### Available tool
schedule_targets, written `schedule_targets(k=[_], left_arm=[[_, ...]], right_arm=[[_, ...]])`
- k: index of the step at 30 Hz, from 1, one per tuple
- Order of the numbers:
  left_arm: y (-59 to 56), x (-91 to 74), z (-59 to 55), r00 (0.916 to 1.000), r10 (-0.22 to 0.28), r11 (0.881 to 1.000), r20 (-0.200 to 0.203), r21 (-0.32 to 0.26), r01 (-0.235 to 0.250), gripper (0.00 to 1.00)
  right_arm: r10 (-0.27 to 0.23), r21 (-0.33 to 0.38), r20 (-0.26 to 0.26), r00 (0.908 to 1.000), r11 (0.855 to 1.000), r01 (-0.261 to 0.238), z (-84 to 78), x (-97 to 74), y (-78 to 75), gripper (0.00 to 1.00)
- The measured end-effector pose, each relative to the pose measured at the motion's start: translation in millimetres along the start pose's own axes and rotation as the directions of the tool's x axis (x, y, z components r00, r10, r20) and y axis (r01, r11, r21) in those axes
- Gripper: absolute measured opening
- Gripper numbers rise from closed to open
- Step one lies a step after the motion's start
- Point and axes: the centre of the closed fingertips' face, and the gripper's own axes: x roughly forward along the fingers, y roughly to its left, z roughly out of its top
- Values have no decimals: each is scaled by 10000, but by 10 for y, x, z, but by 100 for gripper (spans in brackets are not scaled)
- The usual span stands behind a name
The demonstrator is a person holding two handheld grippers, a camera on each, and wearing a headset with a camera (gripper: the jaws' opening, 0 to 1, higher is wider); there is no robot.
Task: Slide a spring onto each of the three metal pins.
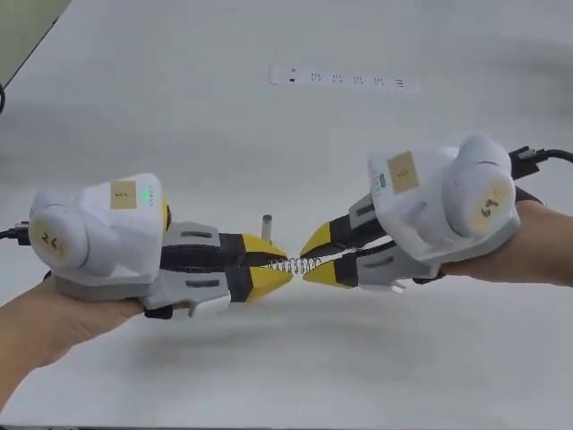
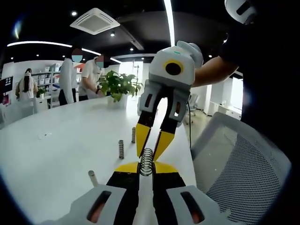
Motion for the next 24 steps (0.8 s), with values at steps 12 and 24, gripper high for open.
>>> schedule_targets(k=[12,24], left_arm=[[-14,-8,27,9999,-102,9999,-25,7,102,1],[-9,-44,67,9999,-142,9999,63,-41,142,1]], right_arm=[[-234,466,168,9996,9987,226,-70,-42,-35,13],[-380,2533,2258,9734,9672,-210,-78,-152,-65,14]])
